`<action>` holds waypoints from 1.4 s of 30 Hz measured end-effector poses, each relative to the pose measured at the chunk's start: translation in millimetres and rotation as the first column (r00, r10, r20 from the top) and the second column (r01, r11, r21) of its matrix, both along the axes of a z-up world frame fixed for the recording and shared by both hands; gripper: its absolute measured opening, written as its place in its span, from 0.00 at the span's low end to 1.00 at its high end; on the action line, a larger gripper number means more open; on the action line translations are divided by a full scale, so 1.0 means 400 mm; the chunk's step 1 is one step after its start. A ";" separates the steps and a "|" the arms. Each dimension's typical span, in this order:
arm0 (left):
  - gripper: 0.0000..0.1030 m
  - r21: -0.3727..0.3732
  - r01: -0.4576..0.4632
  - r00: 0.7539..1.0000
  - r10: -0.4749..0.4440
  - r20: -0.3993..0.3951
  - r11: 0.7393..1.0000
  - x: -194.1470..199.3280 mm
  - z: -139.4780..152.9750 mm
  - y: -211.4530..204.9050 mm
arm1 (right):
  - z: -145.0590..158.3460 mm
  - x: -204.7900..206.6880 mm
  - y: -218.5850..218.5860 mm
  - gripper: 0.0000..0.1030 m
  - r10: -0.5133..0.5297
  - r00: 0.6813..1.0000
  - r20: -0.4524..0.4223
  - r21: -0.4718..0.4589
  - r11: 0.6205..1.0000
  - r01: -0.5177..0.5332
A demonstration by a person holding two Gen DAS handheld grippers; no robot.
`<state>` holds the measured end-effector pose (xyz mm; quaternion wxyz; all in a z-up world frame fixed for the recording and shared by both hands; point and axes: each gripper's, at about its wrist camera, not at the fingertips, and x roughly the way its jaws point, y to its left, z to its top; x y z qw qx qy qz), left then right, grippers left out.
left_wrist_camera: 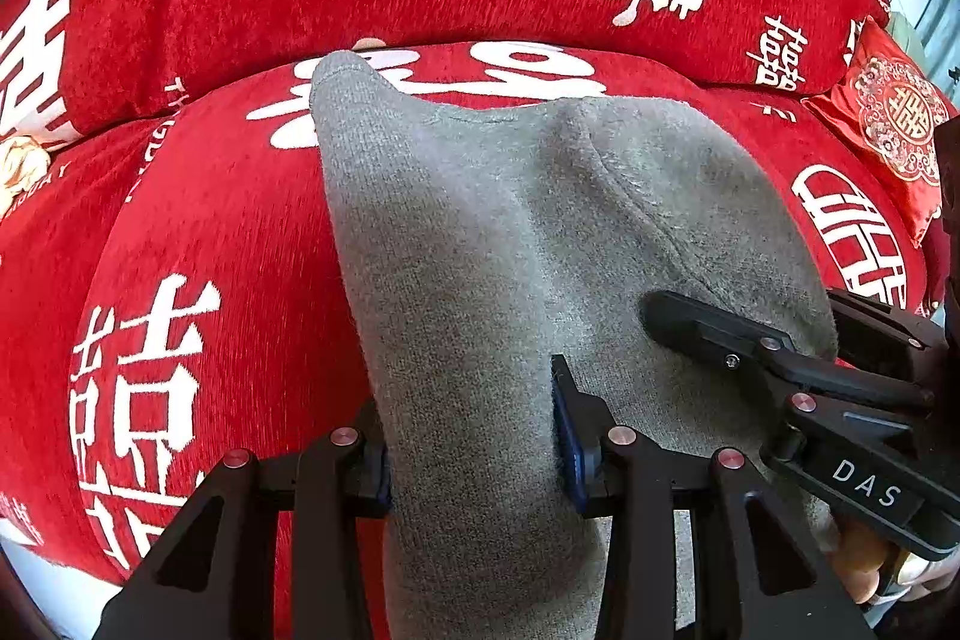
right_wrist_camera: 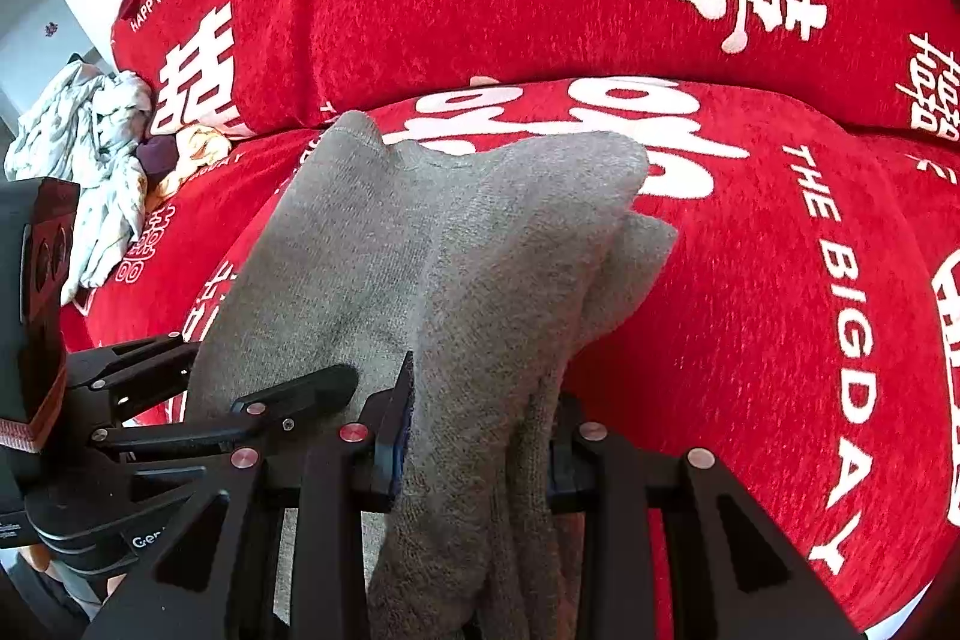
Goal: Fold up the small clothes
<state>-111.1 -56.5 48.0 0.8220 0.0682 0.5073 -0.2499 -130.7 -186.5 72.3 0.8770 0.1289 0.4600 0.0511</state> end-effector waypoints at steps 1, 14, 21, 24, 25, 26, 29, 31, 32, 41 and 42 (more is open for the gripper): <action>0.41 -0.001 -0.001 1.000 0.001 -0.001 1.000 -0.002 -0.003 0.003 | -0.003 -0.002 0.002 0.33 0.000 1.000 0.000 0.001 1.000 0.000; 0.41 -0.005 -0.009 1.000 0.009 -0.017 1.000 -0.013 -0.030 0.025 | -0.031 -0.014 0.019 0.33 0.014 1.000 -0.005 0.003 1.000 -0.014; 0.71 0.013 -0.017 1.000 0.017 0.006 1.000 -0.017 -0.054 0.038 | -0.082 -0.018 -0.018 0.41 0.001 0.999 -0.036 0.039 0.999 0.000; 0.86 0.031 -0.057 0.997 0.056 0.045 0.998 -0.019 -0.054 0.060 | -0.115 -0.028 -0.070 0.53 -0.043 0.997 -0.064 0.118 0.992 0.050; 0.86 0.023 -0.052 0.998 0.051 0.040 0.998 -0.020 -0.055 0.067 | -0.118 -0.032 -0.084 0.54 -0.051 0.997 -0.065 0.146 0.987 0.060; 0.86 0.016 -0.053 0.998 0.053 0.030 0.998 -0.020 -0.055 0.077 | -0.118 -0.037 -0.095 0.54 -0.057 0.996 -0.063 0.166 0.984 0.067; 0.86 0.008 -0.067 0.998 0.067 0.021 0.998 -0.024 -0.050 0.100 | -0.099 -0.056 -0.106 0.54 -0.074 0.996 -0.042 0.142 0.987 0.079; 0.86 0.006 -0.091 0.995 0.091 0.027 0.996 -0.033 -0.038 0.120 | -0.066 -0.086 -0.096 0.54 -0.083 0.997 0.002 0.075 0.994 0.083; 0.86 0.002 -0.105 0.994 0.105 0.032 0.994 -0.040 -0.030 0.132 | -0.048 -0.102 -0.088 0.54 -0.077 0.997 0.027 0.041 0.996 0.076; 0.87 0.028 -0.120 0.990 0.118 0.077 0.992 -0.101 -0.045 0.176 | 0.017 -0.234 0.073 0.55 0.210 0.958 0.195 -0.048 0.978 -0.204; 0.87 0.027 -0.126 0.990 0.124 0.072 0.992 -0.100 -0.053 0.178 | -0.002 -0.232 0.082 0.55 0.225 0.958 0.177 -0.046 0.974 -0.220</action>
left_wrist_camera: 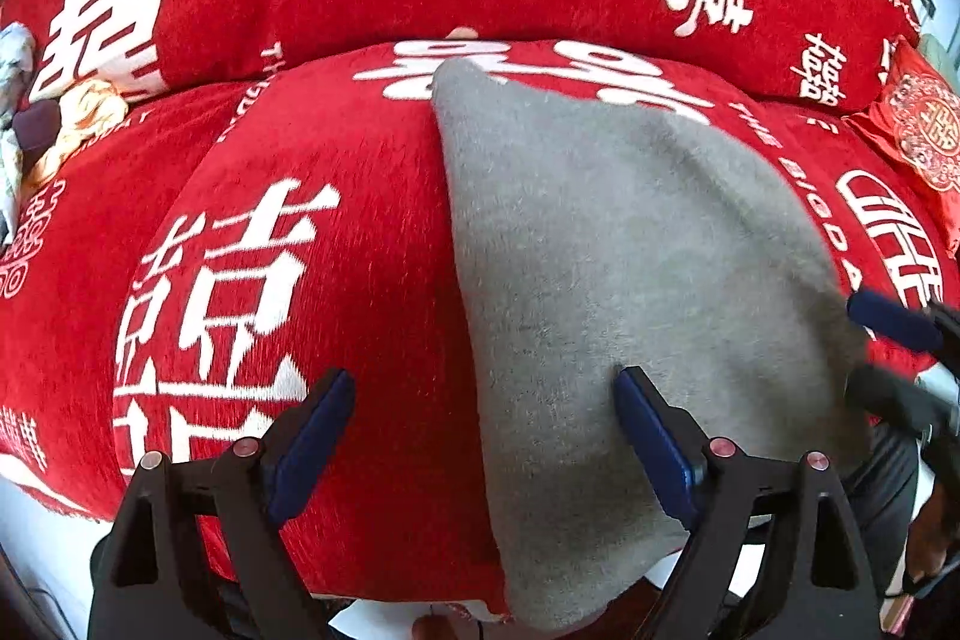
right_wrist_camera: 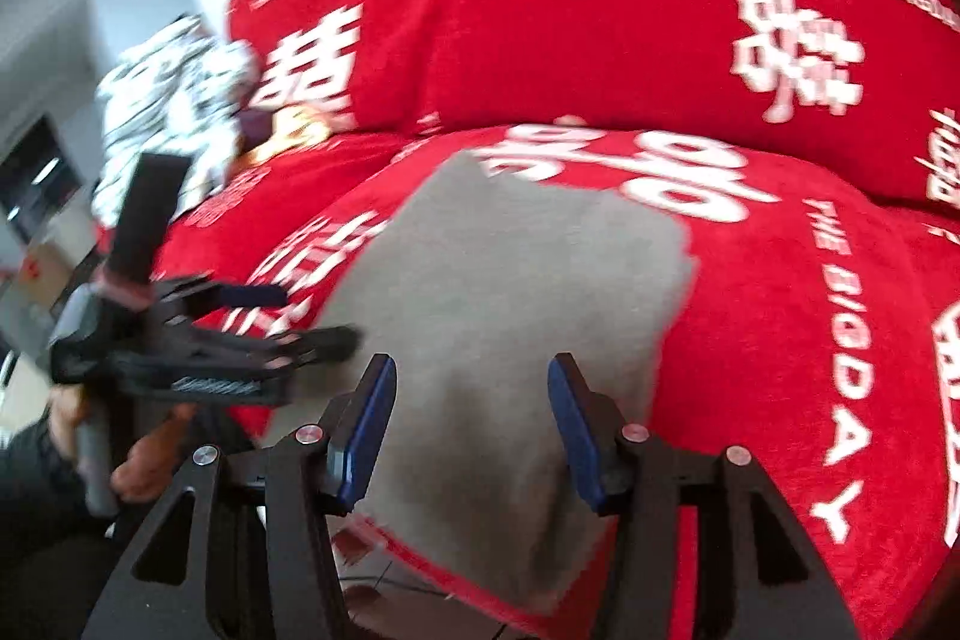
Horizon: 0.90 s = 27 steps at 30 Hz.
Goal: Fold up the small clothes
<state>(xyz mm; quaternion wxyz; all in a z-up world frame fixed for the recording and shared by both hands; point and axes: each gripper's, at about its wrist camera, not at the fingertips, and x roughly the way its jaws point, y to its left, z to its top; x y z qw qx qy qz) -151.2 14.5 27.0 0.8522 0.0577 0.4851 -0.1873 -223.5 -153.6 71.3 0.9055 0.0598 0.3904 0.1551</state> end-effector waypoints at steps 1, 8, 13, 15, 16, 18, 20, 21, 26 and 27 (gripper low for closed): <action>0.87 -0.008 -0.005 1.000 0.005 -0.007 1.000 0.002 -0.007 0.004 | -0.019 0.004 0.001 0.55 -0.007 1.000 -0.020 -0.014 1.000 0.007; 1.00 -0.008 -0.021 0.999 0.021 -0.025 1.000 0.028 -0.016 0.013 | -0.068 0.019 -0.038 0.55 -0.038 0.996 -0.075 0.021 0.999 0.040; 1.00 0.052 -0.036 0.999 0.035 0.022 0.998 0.114 0.018 -0.031 | -0.013 0.089 -0.051 0.57 -0.033 0.999 -0.025 -0.004 0.999 0.033; 1.00 0.074 -0.038 0.999 0.039 -0.008 0.997 0.170 0.007 -0.056 | -0.019 0.152 -0.071 0.58 -0.025 0.998 -0.058 0.017 1.000 0.027; 1.00 0.086 -0.040 0.999 0.042 -0.024 0.995 0.199 -0.003 -0.069 | -0.029 0.185 -0.084 0.58 -0.037 0.996 -0.084 0.026 0.999 0.039; 1.00 0.109 -0.041 0.998 0.046 -0.044 0.993 0.231 -0.018 -0.088 | -0.057 0.253 -0.109 0.58 -0.064 0.987 -0.144 0.045 0.996 0.071; 1.00 0.131 -0.036 0.998 0.043 -0.050 0.991 0.254 -0.032 -0.107 | -0.087 0.301 -0.127 0.58 -0.067 0.978 -0.198 0.072 0.994 0.082; 1.00 0.134 -0.034 0.998 0.042 -0.055 0.990 0.259 -0.039 -0.111 | -0.095 0.317 -0.131 0.58 -0.068 0.975 -0.211 0.084 0.993 0.087; 1.00 0.130 -0.045 0.998 0.050 -0.036 0.990 0.228 -0.017 -0.104 | -0.043 0.253 -0.090 0.58 -0.066 0.988 -0.142 0.003 0.998 0.068; 1.00 0.134 -0.039 0.999 0.042 -0.024 0.990 0.209 -0.010 -0.103 | -0.029 0.216 -0.071 0.58 -0.036 0.993 -0.108 -0.014 0.999 0.035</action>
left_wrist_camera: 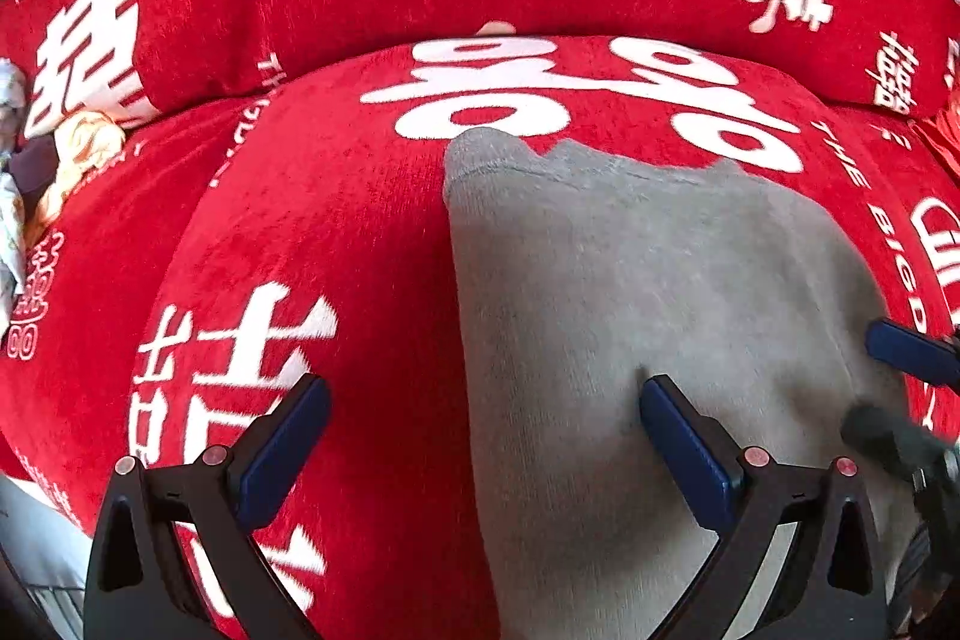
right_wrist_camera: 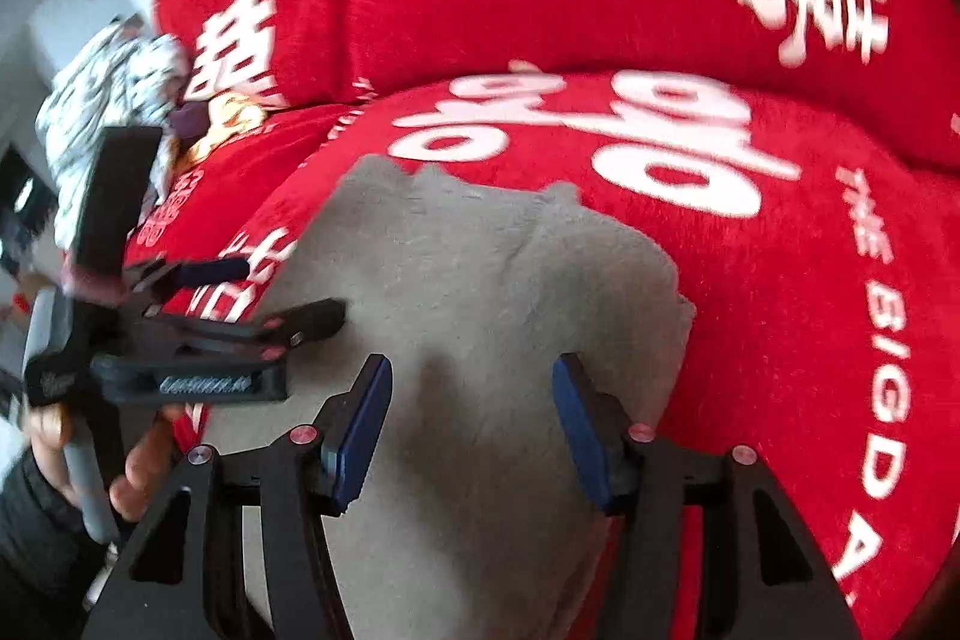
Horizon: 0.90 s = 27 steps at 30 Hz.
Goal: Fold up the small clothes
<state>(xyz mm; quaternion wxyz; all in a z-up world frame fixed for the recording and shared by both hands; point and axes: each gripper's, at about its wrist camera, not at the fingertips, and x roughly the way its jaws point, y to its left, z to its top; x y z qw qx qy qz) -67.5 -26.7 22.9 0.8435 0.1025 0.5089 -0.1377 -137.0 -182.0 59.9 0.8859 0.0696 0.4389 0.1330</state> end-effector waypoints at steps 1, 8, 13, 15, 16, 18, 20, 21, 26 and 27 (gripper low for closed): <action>1.00 0.001 0.004 1.000 -0.004 0.009 1.000 -0.012 0.005 0.002 | 0.009 -0.030 0.017 0.58 0.029 0.999 0.026 -0.015 0.999 -0.029; 1.00 -0.024 0.021 0.999 -0.020 0.029 0.999 -0.116 0.011 0.017 | -0.049 -0.169 0.091 0.58 0.120 0.992 0.028 -0.112 0.987 -0.116; 1.00 -0.009 0.018 0.998 -0.017 0.064 1.000 -0.174 0.013 0.031 | -0.076 -0.235 0.071 0.58 0.102 0.993 0.058 -0.109 0.989 -0.095; 1.00 0.001 0.016 0.996 -0.016 0.088 1.000 -0.204 0.021 0.035 | -0.076 -0.260 0.075 0.58 0.099 0.994 0.042 -0.133 0.987 -0.093; 1.00 0.007 0.019 0.995 -0.020 0.103 1.000 -0.222 0.027 0.035 | -0.071 -0.271 0.077 0.58 0.096 0.994 0.047 -0.140 0.986 -0.088; 1.00 0.013 0.017 0.992 -0.019 0.128 1.000 -0.243 0.037 0.033 | -0.051 -0.295 0.080 0.59 0.095 0.993 0.073 -0.142 0.986 -0.084; 1.00 0.011 0.000 0.989 -0.001 0.146 1.000 -0.257 0.047 0.033 | -0.030 -0.306 0.087 0.61 0.097 0.991 0.091 -0.145 0.986 -0.083; 1.00 0.004 -0.009 0.989 0.008 0.145 1.000 -0.261 0.050 0.035 | -0.018 -0.312 0.093 0.64 0.089 0.991 0.104 -0.158 0.985 -0.072; 1.00 -0.065 -0.026 0.991 0.034 0.133 0.998 -0.273 0.068 0.045 | 0.011 -0.310 0.108 0.66 0.059 0.991 0.121 -0.202 0.979 -0.033; 1.00 -0.077 -0.034 0.990 0.044 0.135 0.996 -0.277 0.072 0.046 | 0.013 -0.306 0.110 0.69 0.051 0.992 0.119 -0.208 0.978 -0.025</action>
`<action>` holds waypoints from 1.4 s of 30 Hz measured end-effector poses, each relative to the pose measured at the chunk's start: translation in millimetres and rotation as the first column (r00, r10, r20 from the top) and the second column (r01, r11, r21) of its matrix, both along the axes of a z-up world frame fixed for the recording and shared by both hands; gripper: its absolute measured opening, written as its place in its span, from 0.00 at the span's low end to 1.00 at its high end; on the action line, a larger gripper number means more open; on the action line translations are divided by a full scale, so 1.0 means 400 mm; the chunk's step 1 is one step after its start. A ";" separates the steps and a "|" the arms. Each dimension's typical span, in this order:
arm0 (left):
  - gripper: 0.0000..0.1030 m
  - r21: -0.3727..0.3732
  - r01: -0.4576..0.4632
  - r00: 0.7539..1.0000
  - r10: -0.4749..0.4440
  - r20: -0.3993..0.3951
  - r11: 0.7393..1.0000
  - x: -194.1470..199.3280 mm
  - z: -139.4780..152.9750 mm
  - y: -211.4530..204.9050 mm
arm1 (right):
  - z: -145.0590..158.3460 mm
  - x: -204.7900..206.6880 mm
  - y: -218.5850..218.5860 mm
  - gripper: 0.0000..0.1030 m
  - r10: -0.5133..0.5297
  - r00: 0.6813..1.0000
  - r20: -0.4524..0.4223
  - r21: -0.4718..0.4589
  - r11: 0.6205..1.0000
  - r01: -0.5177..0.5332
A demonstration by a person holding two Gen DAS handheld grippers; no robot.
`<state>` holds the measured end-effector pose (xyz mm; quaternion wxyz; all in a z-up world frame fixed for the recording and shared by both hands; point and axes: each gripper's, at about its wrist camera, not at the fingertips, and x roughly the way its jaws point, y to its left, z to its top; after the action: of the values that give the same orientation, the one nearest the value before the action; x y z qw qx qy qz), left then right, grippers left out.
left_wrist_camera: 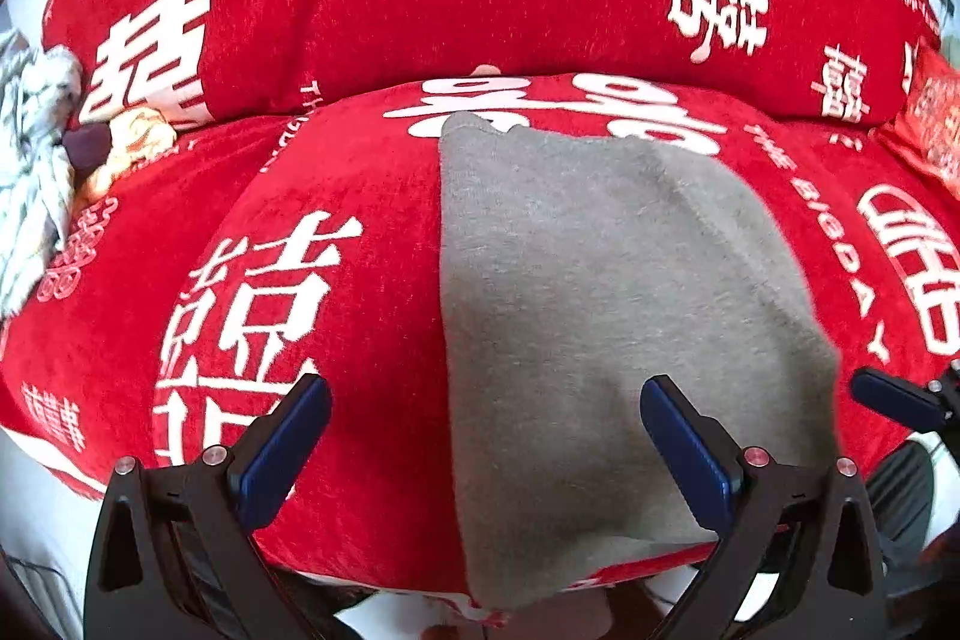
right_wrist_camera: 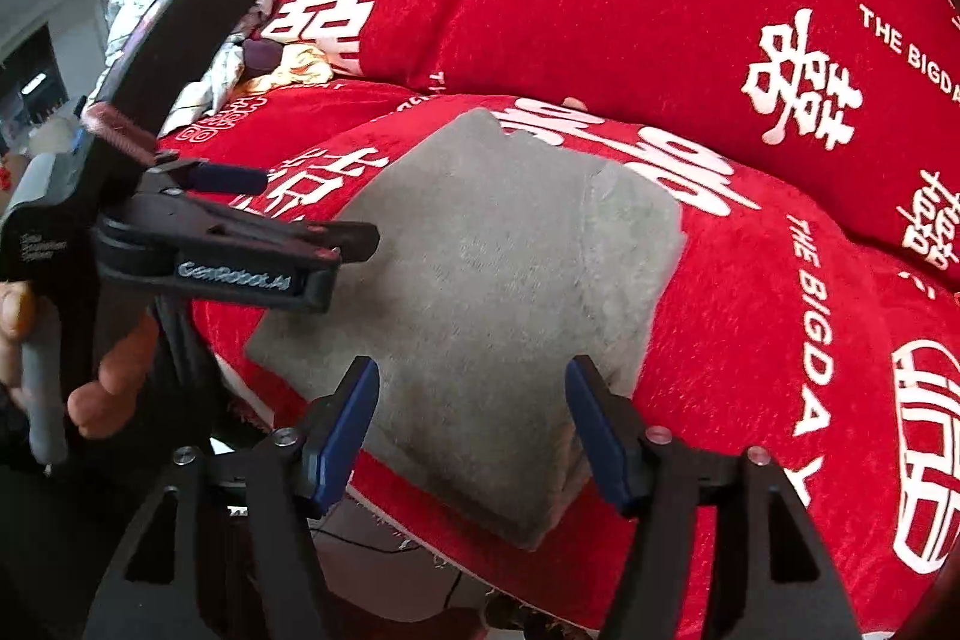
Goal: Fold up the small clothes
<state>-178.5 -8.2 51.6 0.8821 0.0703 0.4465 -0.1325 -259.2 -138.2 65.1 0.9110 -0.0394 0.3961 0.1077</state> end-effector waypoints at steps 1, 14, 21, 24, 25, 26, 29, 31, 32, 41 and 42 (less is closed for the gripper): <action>1.00 -0.004 -0.016 1.000 0.016 0.007 1.000 -0.003 0.004 0.002 | 0.001 0.005 0.000 0.71 -0.014 1.000 -0.003 -0.003 1.000 0.014; 1.00 0.027 -0.112 0.993 0.113 -0.024 0.993 -0.039 -0.024 0.005 | -0.020 0.041 -0.029 0.72 -0.142 0.987 -0.071 -0.015 0.990 0.141; 1.00 0.047 -0.104 0.994 0.102 0.035 0.993 -0.058 -0.019 0.003 | -0.020 0.039 -0.024 0.72 -0.152 0.986 -0.068 -0.036 0.988 0.150; 1.00 0.045 -0.089 0.995 0.086 0.058 0.995 -0.069 -0.012 0.000 | -0.016 0.040 -0.019 0.72 -0.159 0.985 -0.066 -0.047 0.987 0.156; 1.00 0.045 -0.082 0.995 0.080 0.063 0.996 -0.072 -0.011 -0.003 | -0.015 0.041 -0.018 0.72 -0.159 0.985 -0.067 -0.048 0.987 0.156; 1.00 0.046 -0.079 0.995 0.076 0.065 0.996 -0.073 -0.010 -0.007 | -0.015 0.042 -0.017 0.72 -0.158 0.985 -0.067 -0.049 0.987 0.155; 1.00 0.042 -0.071 0.996 0.068 0.065 0.997 -0.077 -0.010 -0.014 | -0.016 0.045 -0.012 0.72 -0.158 0.985 -0.068 -0.055 0.986 0.154; 1.00 0.041 -0.075 0.995 0.072 0.066 0.996 -0.077 -0.010 -0.014 | -0.015 0.045 -0.011 0.72 -0.157 0.985 -0.069 -0.058 0.987 0.153; 1.00 0.036 -0.074 0.995 0.071 0.064 0.997 -0.076 -0.010 -0.013 | -0.015 0.046 -0.011 0.72 -0.156 0.985 -0.070 -0.059 0.987 0.152; 1.00 0.034 -0.085 0.993 0.082 0.081 0.996 -0.088 -0.007 -0.017 | -0.009 0.037 -0.019 0.72 -0.169 0.983 -0.071 -0.067 0.984 0.164; 1.00 0.033 -0.087 0.993 0.084 0.084 0.996 -0.090 -0.006 -0.017 | -0.008 0.037 -0.019 0.72 -0.168 0.983 -0.072 -0.069 0.984 0.163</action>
<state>-214.4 -14.9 49.2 0.9032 0.0724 0.4148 -0.0834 -244.3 -145.8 61.9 0.8991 -0.0310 0.4363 0.0206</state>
